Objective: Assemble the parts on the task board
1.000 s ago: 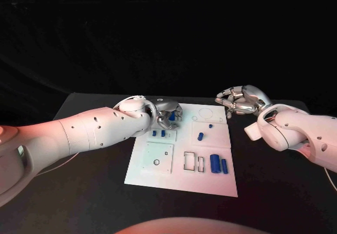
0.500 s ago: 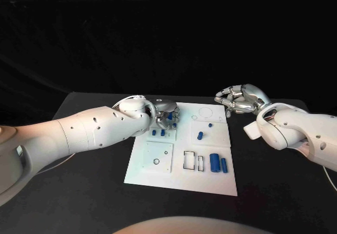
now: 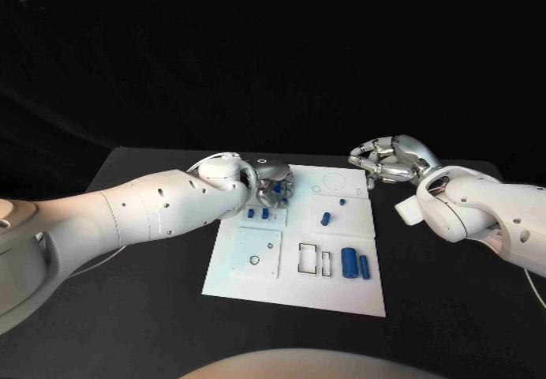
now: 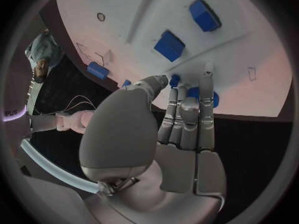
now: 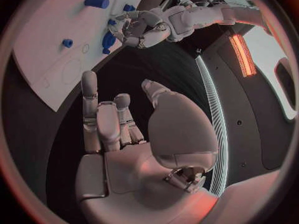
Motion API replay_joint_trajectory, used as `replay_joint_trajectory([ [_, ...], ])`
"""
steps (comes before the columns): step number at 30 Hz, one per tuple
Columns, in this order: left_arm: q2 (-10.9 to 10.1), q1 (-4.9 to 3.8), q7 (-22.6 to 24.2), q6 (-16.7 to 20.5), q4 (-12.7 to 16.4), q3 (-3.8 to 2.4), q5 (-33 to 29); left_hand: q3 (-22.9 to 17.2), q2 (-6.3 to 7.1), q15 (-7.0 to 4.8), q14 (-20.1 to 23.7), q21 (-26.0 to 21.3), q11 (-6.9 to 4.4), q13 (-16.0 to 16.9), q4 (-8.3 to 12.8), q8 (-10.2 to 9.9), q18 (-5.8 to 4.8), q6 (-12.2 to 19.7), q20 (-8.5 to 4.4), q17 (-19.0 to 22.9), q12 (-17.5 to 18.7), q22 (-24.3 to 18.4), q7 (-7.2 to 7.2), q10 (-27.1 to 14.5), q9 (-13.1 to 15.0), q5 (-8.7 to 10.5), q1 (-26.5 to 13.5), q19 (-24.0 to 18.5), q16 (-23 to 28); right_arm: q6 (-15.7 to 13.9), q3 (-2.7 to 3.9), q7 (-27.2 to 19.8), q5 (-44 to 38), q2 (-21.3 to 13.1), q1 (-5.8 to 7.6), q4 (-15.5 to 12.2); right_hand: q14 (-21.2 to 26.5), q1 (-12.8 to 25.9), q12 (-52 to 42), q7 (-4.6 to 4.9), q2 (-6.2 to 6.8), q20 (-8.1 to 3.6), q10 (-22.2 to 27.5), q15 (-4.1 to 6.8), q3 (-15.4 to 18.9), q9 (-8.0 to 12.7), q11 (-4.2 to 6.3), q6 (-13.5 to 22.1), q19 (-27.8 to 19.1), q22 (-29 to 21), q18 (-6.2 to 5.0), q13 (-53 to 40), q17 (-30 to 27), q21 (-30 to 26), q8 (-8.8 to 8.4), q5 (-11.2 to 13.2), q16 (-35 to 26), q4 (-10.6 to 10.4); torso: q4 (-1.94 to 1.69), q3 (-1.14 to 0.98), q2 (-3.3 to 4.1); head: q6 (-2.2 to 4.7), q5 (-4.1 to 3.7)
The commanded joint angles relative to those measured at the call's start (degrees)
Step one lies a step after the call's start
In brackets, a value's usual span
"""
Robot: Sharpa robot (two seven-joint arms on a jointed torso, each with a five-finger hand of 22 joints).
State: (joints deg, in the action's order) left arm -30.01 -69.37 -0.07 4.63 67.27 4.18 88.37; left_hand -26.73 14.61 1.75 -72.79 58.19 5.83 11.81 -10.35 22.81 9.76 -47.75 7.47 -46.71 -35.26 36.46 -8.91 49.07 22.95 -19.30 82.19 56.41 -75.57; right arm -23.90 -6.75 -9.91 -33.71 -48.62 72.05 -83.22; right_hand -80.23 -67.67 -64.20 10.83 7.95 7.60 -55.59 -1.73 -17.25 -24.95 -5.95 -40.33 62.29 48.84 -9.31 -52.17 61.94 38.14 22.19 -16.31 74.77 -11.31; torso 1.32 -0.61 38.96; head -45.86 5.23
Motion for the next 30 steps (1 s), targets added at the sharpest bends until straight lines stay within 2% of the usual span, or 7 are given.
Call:
replay_joint_trajectory([
  [1,0.4,0.02,0.1,-0.7,-0.2,-0.02,0.5,-0.5,-0.45,-0.05,-0.5,0.4,-0.07,-0.2,0.1,-0.4,0.83,-0.4,-0.19,-0.1,-0.1,0.1,-0.03,0.5,-0.2,0.01,0.5,0.1,-0.3,0.8,0.0,-0.4,-0.2,0.1,-0.06,0.0,0.5,-0.6,0.2,-0.02,0.12,-0.01,0.3,0.03,0.0,-0.1,-0.12,0.4,-0.5,-0.1,-1.09,0.1,0.0,-0.2,0.24,-0.4,-0.2,-0.3,0.09,-0.05,-0.04,-0.05,0.07],
  [10,0.6,0.03,-0.3,-1.8,-0.6,-0.02,0.6,-2.0,-1.33,-0.86,-2.8,3.3,-0.93,-1.1,1.2,-0.7,0.33,-2.9,-0.65,-3.1,0.6,3.6,0.47,3.9,-1.1,0.11,1.5,2.0,-2.2,0.9,0.0,-0.3,-0.3,0.1,-0.08,0.1,0.5,-0.6,0.2,-0.03,0.08,-0.01,0.3,0.03,0.0,-0.1,-0.11,0.4,-0.5,-0.1,-1.09,0.1,0.0,-0.3,0.3,-0.4,-0.3,-0.3,0.09,-0.17,-0.07,-0.15,-0.01],
  [15,0.6,0.03,-1.5,-3.2,-0.7,-0.03,1.7,-2.5,-1.09,-0.94,-3.7,4.7,-0.98,-1.6,2.0,-1.2,0.01,-3.1,-0.81,-4.5,1.2,5.5,0.44,4.4,-1.5,0.24,1.8,3.1,-2.9,0.9,0.0,-0.3,-0.3,0.0,-0.08,0.0,0.5,-0.6,0.1,-0.04,0.06,0.0,0.3,0.03,0.0,-0.1,-0.1,0.3,-0.5,-0.1,-1.1,0.1,0.0,-0.3,0.39,-0.4,-0.3,-0.3,0.13,-0.16,-0.01,-0.17,-0.08],
  [21,0.7,0.04,-2.3,-3.8,-0.9,-0.03,2.2,-2.6,-0.79,-0.79,-3.8,5.0,-0.75,-2.0,2.3,-1.9,0.03,-2.7,-0.83,-4.1,2.2,5.5,0.29,4.1,-2.0,0.31,1.4,2.9,-3.0,0.8,0.0,-0.3,-0.3,0.0,-0.08,-0.1,0.5,-0.6,0.1,-0.04,0.06,0.0,0.3,0.03,0.0,-0.1,-0.1,0.3,-0.5,-0.1,-1.1,0.1,0.0,-0.3,0.39,-0.4,-0.3,-0.3,0.19,-0.17,-0.04,-0.22,-0.18],
  [30,0.9,0.21,-2.0,-4.2,-1.0,-0.02,2.2,-3.0,-0.79,-0.61,-3.6,5.2,-0.53,-2.6,2.5,-3.0,0.0,-2.1,-0.64,-3.5,3.2,5.7,0.13,3.8,-2.6,0.29,0.9,2.7,-3.0,0.8,0.0,-0.3,-0.3,-0.1,-0.09,-0.2,0.5,-0.6,0.1,-0.04,0.06,0.0,0.3,0.03,0.0,-0.1,-0.1,0.3,-0.5,-0.1,-1.1,0.1,0.0,-0.3,0.39,-0.4,-0.3,-0.3,0.05,-0.16,-0.04,-0.28,-0.35],
])
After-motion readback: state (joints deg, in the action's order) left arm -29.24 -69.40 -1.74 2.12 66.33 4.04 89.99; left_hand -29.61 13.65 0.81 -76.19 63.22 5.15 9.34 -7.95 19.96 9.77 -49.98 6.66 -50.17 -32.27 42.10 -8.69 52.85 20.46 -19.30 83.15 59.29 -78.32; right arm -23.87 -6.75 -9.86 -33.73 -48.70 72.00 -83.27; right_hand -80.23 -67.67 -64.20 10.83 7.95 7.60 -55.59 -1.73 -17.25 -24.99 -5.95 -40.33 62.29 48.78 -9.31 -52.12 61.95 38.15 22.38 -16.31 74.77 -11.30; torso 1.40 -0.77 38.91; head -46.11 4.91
